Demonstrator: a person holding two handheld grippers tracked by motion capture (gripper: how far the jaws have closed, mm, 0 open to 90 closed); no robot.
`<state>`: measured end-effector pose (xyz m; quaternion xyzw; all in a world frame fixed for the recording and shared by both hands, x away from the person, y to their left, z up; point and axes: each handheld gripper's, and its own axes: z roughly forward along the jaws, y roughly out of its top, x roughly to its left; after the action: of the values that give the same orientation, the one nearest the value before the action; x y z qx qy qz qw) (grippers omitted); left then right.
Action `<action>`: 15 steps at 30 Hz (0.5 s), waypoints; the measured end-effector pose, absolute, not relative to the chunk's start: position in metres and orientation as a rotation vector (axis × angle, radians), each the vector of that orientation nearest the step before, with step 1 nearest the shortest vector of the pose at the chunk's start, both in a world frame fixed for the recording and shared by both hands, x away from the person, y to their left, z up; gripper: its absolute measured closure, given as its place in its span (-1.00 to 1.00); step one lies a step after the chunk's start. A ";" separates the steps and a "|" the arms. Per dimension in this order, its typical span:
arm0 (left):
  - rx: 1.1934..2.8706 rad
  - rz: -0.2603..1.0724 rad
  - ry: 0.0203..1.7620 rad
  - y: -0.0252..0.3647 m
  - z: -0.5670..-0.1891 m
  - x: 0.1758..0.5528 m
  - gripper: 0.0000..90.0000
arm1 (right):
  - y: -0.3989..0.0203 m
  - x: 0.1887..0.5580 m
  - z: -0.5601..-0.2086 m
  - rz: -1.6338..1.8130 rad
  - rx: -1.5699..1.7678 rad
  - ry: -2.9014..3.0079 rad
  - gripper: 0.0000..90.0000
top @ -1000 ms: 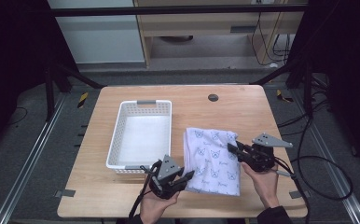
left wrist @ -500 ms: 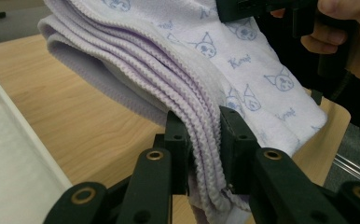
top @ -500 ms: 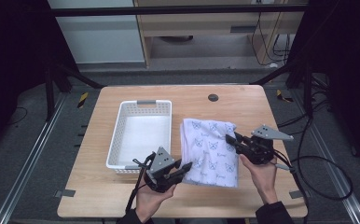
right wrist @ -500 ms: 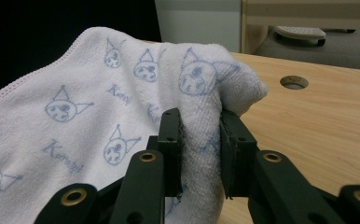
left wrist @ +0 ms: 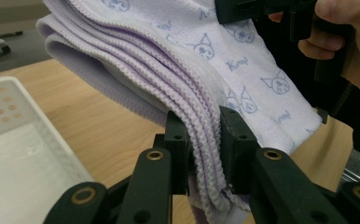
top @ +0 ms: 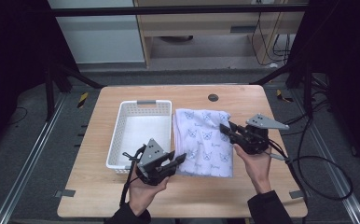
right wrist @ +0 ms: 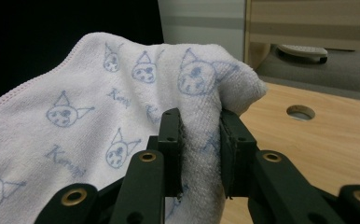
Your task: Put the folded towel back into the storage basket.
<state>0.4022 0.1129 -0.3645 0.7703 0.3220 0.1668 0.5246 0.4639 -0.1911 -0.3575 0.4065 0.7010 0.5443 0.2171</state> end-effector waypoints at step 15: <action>1.796 0.466 0.820 0.149 -0.351 0.408 0.65 | -0.149 0.480 -0.334 1.510 1.047 1.951 0.62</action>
<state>0.4078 0.1495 -0.3514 0.7517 0.3433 0.1952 0.5282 0.4801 -0.1494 -0.3345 0.3803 0.7087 0.5485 0.2287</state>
